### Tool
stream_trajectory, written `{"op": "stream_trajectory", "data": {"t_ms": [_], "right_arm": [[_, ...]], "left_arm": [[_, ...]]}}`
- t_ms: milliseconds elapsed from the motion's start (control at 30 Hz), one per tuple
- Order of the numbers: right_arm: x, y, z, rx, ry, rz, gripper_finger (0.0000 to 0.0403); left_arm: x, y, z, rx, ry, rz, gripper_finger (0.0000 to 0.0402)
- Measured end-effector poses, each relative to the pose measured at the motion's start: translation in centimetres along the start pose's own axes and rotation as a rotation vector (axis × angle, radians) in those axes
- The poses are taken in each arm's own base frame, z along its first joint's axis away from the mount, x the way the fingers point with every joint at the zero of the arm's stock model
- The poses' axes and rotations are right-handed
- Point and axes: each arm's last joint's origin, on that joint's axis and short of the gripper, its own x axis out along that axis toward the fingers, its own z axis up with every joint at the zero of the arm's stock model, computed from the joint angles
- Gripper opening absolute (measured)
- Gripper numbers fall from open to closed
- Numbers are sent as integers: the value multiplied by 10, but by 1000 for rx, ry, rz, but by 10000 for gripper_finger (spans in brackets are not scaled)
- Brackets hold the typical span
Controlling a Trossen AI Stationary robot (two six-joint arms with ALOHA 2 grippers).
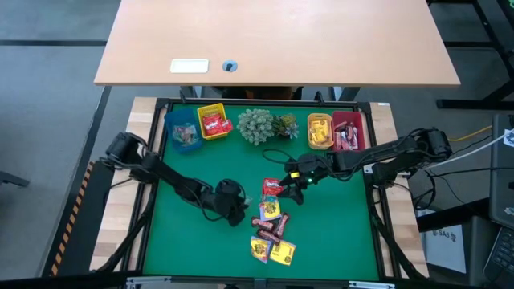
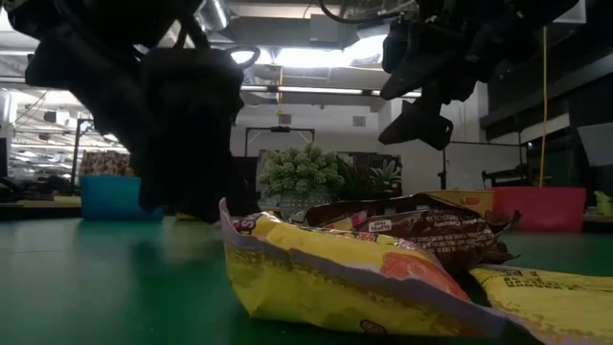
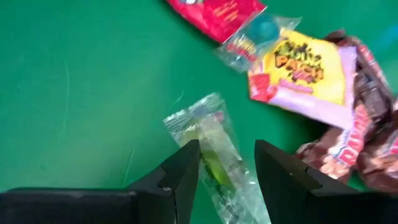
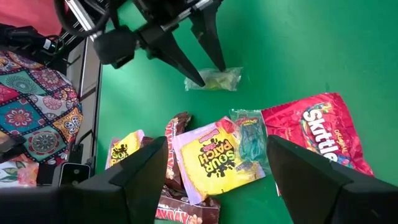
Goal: Sort candy
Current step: Put the green gummy into the blue bin
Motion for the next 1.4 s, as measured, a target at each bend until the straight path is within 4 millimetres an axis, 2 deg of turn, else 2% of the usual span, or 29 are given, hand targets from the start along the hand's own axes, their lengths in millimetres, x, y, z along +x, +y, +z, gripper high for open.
{"op": "stream_trajectory", "data": {"t_ms": [467, 867, 1100, 1400], "right_arm": [[0, 0, 0, 1, 2, -1, 273], [0, 0, -1, 2, 7, -4, 273], [0, 0, -1, 2, 18, 15, 273], [-6, 6, 0, 55, 61, 110, 273]], "left_arm": [[5, 2, -5, 11, 14, 16, 142], [5, 3, -5, 9, 16, 17, 75], [6, -5, 3, -73, -65, -69, 57], [9, -5, 14, -141, -117, -103, 34]]}}
